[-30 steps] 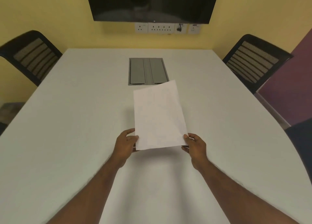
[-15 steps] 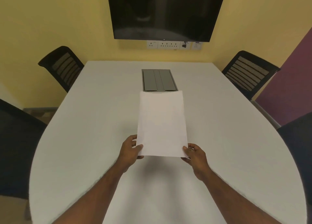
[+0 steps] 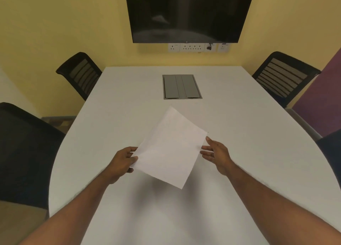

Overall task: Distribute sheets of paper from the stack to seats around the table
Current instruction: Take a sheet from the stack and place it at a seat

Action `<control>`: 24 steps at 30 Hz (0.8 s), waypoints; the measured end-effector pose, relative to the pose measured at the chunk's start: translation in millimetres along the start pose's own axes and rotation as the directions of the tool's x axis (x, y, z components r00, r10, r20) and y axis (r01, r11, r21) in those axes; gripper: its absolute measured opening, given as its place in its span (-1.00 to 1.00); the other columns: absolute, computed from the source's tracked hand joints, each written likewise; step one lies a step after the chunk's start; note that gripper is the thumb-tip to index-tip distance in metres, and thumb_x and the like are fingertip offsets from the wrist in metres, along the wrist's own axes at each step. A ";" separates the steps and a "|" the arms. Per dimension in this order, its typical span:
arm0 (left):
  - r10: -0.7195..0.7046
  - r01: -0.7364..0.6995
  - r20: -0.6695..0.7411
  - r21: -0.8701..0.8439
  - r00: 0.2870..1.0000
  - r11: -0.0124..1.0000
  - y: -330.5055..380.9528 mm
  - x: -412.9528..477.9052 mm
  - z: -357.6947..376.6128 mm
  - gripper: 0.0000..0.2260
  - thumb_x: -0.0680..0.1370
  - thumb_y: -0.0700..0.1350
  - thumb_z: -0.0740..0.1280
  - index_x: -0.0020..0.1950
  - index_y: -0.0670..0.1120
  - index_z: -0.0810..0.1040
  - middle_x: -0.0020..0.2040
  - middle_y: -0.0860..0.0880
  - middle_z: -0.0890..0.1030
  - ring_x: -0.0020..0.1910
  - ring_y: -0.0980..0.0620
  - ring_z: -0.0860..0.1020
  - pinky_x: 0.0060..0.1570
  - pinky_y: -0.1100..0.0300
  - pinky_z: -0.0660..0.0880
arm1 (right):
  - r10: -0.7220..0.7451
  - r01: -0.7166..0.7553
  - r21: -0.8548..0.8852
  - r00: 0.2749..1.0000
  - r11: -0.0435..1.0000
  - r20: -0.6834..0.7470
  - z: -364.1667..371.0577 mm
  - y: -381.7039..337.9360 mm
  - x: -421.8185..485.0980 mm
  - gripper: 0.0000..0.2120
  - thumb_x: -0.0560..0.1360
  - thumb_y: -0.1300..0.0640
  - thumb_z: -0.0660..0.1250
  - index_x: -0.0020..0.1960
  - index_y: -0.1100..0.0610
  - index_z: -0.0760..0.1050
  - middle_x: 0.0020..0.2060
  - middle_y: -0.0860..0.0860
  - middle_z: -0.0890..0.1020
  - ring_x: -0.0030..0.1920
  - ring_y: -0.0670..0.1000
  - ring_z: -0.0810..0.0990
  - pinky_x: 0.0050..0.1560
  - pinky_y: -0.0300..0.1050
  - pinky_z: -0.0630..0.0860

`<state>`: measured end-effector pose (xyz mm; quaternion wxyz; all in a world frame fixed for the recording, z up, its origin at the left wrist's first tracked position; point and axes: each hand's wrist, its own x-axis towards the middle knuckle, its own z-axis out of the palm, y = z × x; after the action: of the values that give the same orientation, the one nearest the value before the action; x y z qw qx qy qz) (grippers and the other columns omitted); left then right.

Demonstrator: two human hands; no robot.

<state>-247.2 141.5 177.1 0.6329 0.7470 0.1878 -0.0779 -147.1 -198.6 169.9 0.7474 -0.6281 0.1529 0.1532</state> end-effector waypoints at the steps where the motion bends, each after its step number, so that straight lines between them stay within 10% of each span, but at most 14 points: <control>1: -0.013 0.013 0.008 0.005 1.000 1.000 -2.0 2.0 -5.9 -0.75 0.58 -0.27 0.27 0.14 0.03 0.58 -0.16 0.06 0.70 -0.27 0.07 0.55 -0.35 0.21 0.44 | 0.007 -0.007 -0.003 1.000 1.000 -0.009 1.6 -1.0 5.8 -0.60 0.50 -0.05 0.40 0.18 0.20 0.51 -0.01 0.18 0.65 -0.18 0.11 0.68 -0.05 -0.01 0.64; 11: -0.121 0.072 0.240 0.201 0.963 0.977 -10.1 52.8 -97.5 -0.76 0.59 -0.23 0.26 0.14 0.04 0.61 -0.15 0.06 0.65 -0.28 0.09 0.48 -0.34 0.24 0.38 | 0.057 -0.099 -0.457 0.993 0.884 -0.104 56.5 19.9 57.8 -0.30 0.37 -0.14 0.51 0.37 0.12 0.34 0.21 0.06 0.50 0.21 0.09 0.51 0.26 0.05 0.47; 16: -0.161 0.097 0.257 0.244 0.953 0.965 -21.1 94.4 -148.6 -0.76 0.57 -0.21 0.31 0.20 0.00 0.60 -0.03 -0.01 0.62 -0.21 0.06 0.49 -0.31 0.23 0.40 | 0.158 -0.135 -0.512 0.987 0.848 0.003 99.3 53.6 69.2 -0.73 0.42 0.07 0.51 0.04 0.17 0.57 -0.05 0.10 0.67 -0.11 0.06 0.62 -0.07 -0.03 0.56; 24: -0.289 0.269 -0.037 -0.263 0.957 0.927 -71.5 134.3 -173.7 -0.70 0.57 -0.10 0.36 0.27 -0.15 0.51 0.13 -0.16 0.64 0.00 -0.14 0.62 0.00 0.03 0.58 | 0.183 -0.211 -0.283 0.976 0.936 -0.122 164.4 107.8 68.8 -0.96 0.49 0.21 0.43 -0.09 0.17 0.58 -0.18 0.06 0.64 -0.22 -0.03 0.60 -0.29 -0.16 0.55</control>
<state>-172.2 344.4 96.4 0.6986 0.6275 0.3242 -0.1143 -124.2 -16.3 71.8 0.6186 -0.7203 0.2252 0.2189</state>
